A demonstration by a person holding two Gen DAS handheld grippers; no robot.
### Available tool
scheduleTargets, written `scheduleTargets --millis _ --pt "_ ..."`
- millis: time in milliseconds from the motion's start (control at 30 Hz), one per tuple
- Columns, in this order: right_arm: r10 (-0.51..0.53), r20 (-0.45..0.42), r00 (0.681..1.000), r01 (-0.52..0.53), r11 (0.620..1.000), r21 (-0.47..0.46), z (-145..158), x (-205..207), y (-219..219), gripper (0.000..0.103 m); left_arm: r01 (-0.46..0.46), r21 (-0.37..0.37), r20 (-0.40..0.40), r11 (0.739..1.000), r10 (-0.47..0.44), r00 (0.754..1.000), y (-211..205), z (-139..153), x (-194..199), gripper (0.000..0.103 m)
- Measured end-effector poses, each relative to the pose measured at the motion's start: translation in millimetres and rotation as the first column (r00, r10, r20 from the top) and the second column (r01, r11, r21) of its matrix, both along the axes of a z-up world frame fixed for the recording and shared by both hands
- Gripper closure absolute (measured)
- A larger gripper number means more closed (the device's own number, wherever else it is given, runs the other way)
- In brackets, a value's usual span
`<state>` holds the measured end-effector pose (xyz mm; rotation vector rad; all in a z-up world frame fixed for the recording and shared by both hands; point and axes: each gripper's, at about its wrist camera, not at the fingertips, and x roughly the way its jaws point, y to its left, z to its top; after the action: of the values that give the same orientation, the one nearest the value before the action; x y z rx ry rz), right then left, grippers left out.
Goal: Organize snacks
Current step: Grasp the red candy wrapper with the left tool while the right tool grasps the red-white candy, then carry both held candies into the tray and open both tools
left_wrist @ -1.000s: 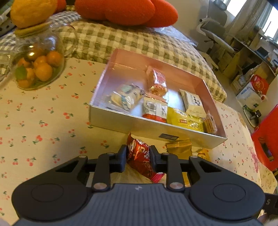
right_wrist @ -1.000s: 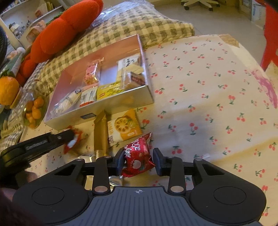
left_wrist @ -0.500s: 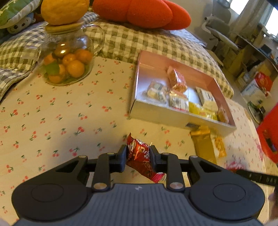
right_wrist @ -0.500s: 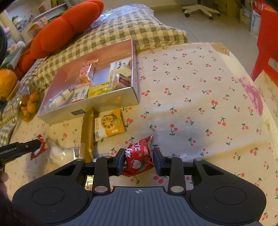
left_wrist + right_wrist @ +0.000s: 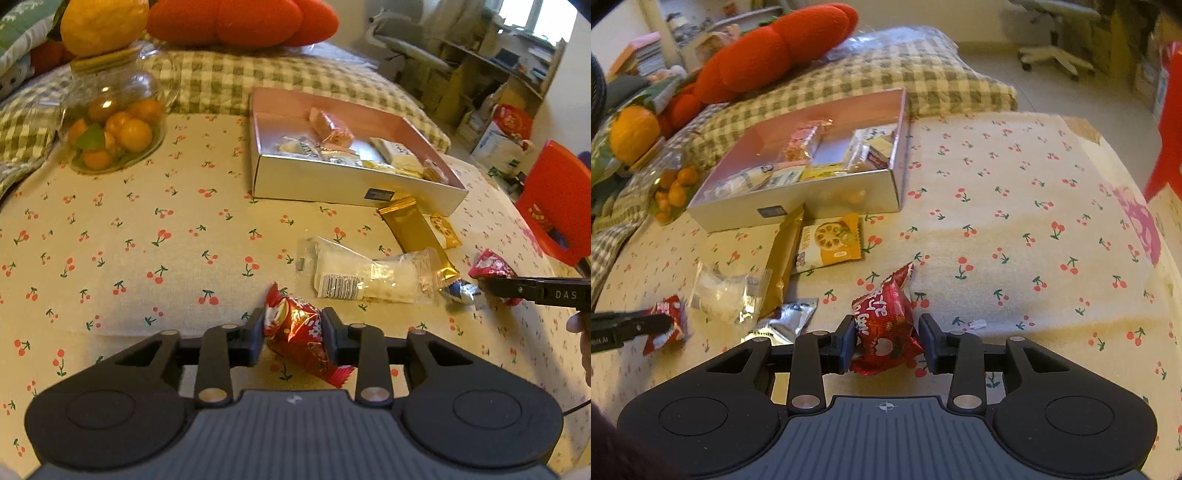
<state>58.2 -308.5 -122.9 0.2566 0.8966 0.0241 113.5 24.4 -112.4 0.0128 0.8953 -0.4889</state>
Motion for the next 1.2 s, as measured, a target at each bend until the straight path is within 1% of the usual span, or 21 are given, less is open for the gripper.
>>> scheduleTargets --millis 33,67,100,167,300,433,533,600,700,733,767,900,933,967,1000,1067,1100,1133,1200 --pt "0.010 0.013 1.000 -0.010 1.000 -0.004 -1 -3 1 0.056 -0.003 -0.003 0.012 1.000 0.003 1.000 0 -1 -2 0.066" --pt "0.022 0.027 0.999 -0.022 1.000 -0.011 -3 -6 1 0.051 0.003 -0.009 0.022 1.000 -0.003 1.000 0 -3 -5 0.057" --pt "0.032 0.041 0.999 -0.032 0.999 -0.018 -5 -9 2 0.049 0.010 -0.009 0.032 1.000 -0.009 0.999 1 -5 -6 0.047" --pt "0.057 0.066 0.996 -0.054 0.998 -0.043 -7 -15 4 0.044 0.023 0.005 0.070 1.000 -0.023 0.997 -1 -7 -11 0.041" --pt "0.086 0.096 0.992 -0.077 0.993 -0.089 -9 -21 7 0.043 0.040 0.018 0.115 0.999 -0.042 0.992 -3 -13 -17 0.034" --pt "0.088 0.119 0.989 -0.076 0.991 -0.106 -10 -21 8 0.043 0.032 0.019 0.136 0.999 -0.035 0.990 -4 -20 -17 0.034" --pt "0.085 0.135 0.987 -0.071 0.992 -0.106 -10 -18 9 0.043 0.025 0.014 0.150 1.000 -0.027 0.988 -6 -20 -19 0.038" --pt "0.085 0.138 0.987 -0.071 0.992 -0.103 -9 -17 11 0.043 0.030 0.004 0.150 1.000 -0.030 0.988 -8 -20 -21 0.051" --pt "0.086 0.144 0.986 -0.071 0.992 -0.106 -10 -15 14 0.043 0.042 -0.008 0.143 0.999 -0.041 0.989 -9 -18 -22 0.061" --pt "0.088 0.146 0.985 -0.073 0.992 -0.107 -10 -14 15 0.043 0.042 -0.010 0.142 0.999 -0.040 0.989 -9 -18 -22 0.062" --pt "0.091 0.148 0.985 -0.075 0.991 -0.109 -10 -13 16 0.043 0.041 -0.008 0.141 0.999 -0.039 0.989 -10 -18 -22 0.065" --pt "0.092 0.156 0.984 -0.072 0.989 -0.127 -9 -13 17 0.045 0.034 -0.016 0.130 0.999 -0.032 0.991 -9 -18 -22 0.066" --pt "0.090 0.159 0.983 -0.070 0.989 -0.132 -9 -13 18 0.048 0.031 -0.017 0.128 0.999 -0.028 0.991 -9 -18 -21 0.066" --pt "0.090 0.160 0.983 -0.068 0.988 -0.137 -8 -13 18 0.057 0.029 -0.018 0.126 0.999 -0.026 0.992 -9 -18 -22 0.067" --pt "0.093 0.158 0.983 -0.071 0.988 -0.140 -8 -12 18 0.063 0.026 -0.018 0.124 0.999 -0.024 0.992 -9 -17 -22 0.067" --pt "0.094 0.160 0.983 -0.071 0.988 -0.140 -6 -11 18 0.064 0.026 -0.013 0.120 1.000 -0.024 0.992 -10 -16 -22 0.067" --pt "0.093 0.165 0.982 -0.069 0.987 -0.142 -5 -11 18 0.069 0.026 -0.011 0.121 1.000 -0.025 0.992 -11 -16 -22 0.068" --pt "0.093 0.164 0.982 -0.069 0.987 -0.144 -4 -11 19 0.076 0.028 -0.010 0.122 1.000 -0.026 0.992 -12 -15 -22 0.068" --pt "0.092 0.169 0.981 -0.069 0.988 -0.137 -2 -10 19 0.078 0.029 -0.002 0.126 1.000 -0.028 0.992 -13 -13 -23 0.068"
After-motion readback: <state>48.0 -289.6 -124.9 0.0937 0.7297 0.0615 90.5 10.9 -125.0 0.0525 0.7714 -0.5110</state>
